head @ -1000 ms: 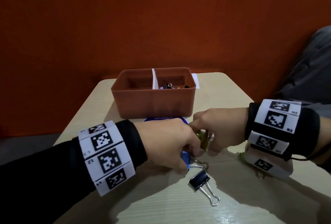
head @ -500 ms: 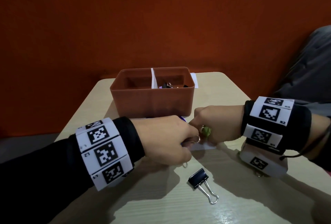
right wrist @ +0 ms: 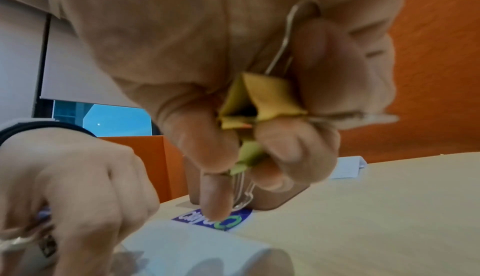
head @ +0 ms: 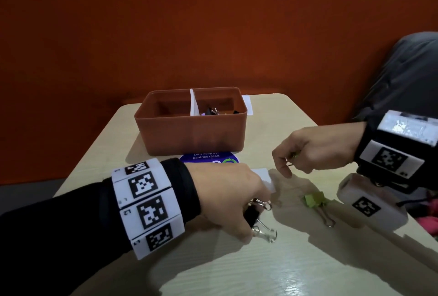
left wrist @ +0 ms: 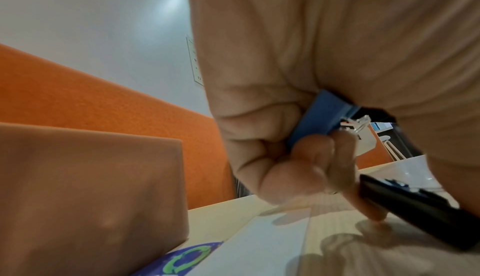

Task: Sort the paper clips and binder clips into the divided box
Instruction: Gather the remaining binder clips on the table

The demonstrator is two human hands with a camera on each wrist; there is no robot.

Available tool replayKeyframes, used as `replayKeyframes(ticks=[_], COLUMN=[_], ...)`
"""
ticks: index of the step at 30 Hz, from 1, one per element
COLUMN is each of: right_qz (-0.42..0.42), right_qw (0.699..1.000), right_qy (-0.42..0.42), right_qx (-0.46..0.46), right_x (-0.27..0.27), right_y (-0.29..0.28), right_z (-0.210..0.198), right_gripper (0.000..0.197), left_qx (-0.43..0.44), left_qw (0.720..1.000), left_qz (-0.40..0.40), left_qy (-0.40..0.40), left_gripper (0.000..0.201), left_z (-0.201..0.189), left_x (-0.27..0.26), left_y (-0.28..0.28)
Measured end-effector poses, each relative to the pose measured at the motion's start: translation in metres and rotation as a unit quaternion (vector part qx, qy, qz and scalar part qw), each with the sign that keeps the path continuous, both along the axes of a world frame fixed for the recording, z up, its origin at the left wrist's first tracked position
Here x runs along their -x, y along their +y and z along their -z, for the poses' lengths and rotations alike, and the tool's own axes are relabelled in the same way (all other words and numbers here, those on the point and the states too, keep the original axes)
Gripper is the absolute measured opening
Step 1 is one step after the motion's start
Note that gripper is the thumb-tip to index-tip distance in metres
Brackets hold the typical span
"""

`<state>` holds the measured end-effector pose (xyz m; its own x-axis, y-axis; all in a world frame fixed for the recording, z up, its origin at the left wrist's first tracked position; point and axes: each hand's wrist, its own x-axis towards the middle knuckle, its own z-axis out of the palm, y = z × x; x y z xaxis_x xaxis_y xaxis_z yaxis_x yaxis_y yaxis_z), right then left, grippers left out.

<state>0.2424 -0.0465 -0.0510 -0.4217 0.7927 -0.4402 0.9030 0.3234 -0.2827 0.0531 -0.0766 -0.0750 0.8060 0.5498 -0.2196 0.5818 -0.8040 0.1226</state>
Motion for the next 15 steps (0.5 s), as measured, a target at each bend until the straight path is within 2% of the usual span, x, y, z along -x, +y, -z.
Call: replayKeyframes(ticks=[3,6,9,12,15], right_qz=[-0.010,-0.034,-0.015,0.001,0.008], right_qw=[0.999,0.995,0.983,0.971,0.965], right_qy=[-0.025,-0.072,-0.160,-0.222,-0.254], right_qx=[-0.020,-0.062,-0.093,-0.088,-0.064], right_x=[-0.002,-0.002,0.000,0.000,0.000], right_y=[-0.005,-0.006,-0.009,-0.011,-0.015], right_z=[0.006,0.007,0.007,0.011,0.016], right_gripper=[0.011,0.030,0.039,0.052,0.059], left_qx=[0.000,0.015,-0.014,0.038,0.001], left_qw=[1.000,0.999,0.997,0.990,0.976], left_qz=[-0.016,-0.044,-0.073,-0.111,-0.150], left_qy=[0.009,-0.004,-0.019,-0.076,-0.157], left_gripper=[0.030,0.021,0.004,0.009,0.011], left_z=[0.001,0.001,-0.001,-0.009,-0.018], left_x=[-0.001,-0.001,0.001,0.010,0.018], left_y=[0.004,0.007,0.013,0.029,0.045])
